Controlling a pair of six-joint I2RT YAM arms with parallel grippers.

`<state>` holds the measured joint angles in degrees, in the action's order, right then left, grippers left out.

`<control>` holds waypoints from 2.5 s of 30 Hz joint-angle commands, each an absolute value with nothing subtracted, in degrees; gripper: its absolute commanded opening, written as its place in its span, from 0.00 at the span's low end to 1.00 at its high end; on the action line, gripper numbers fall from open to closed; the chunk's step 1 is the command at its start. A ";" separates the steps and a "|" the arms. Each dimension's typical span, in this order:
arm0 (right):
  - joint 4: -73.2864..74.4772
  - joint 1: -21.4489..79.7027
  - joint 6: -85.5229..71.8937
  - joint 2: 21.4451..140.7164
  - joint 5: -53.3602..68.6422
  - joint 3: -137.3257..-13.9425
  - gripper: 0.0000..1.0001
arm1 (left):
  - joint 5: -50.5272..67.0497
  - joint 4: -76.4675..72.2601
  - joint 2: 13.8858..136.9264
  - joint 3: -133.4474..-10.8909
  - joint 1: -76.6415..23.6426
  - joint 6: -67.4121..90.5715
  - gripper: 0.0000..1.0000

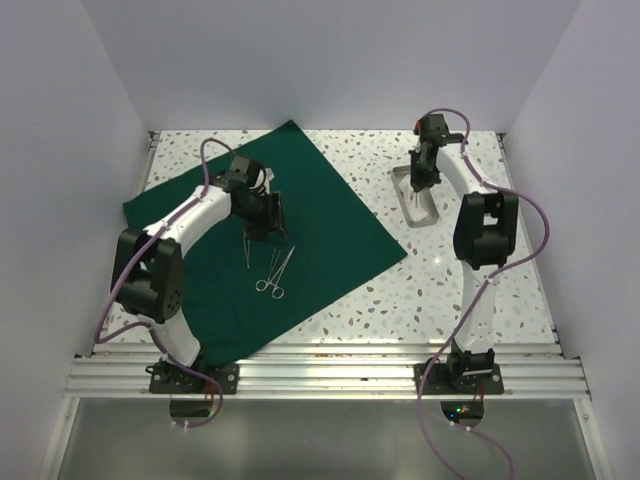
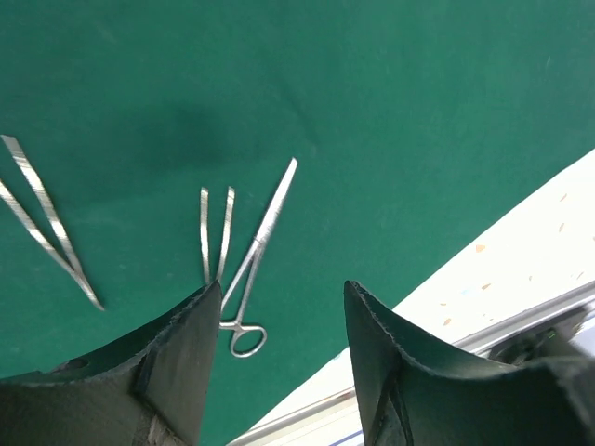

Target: Prepare the surgical pack

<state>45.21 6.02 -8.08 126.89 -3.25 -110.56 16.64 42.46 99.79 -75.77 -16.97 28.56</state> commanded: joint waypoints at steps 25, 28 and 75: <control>47.90 11.86 -16.70 106.36 10.89 -101.53 0.48 | 6.77 43.59 106.70 -73.04 -22.50 25.93 0.49; 47.55 13.79 -16.87 102.66 12.04 -97.57 0.48 | 5.98 43.07 107.22 -72.16 -22.68 26.37 0.48; -11.68 27.77 -50.00 103.45 54.49 -65.83 0.55 | 45.09 11.08 93.78 -69.52 -22.59 52.12 0.00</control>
<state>-5.89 28.05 -46.54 102.52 53.52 -66.41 40.73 17.21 95.53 -70.11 -22.33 48.10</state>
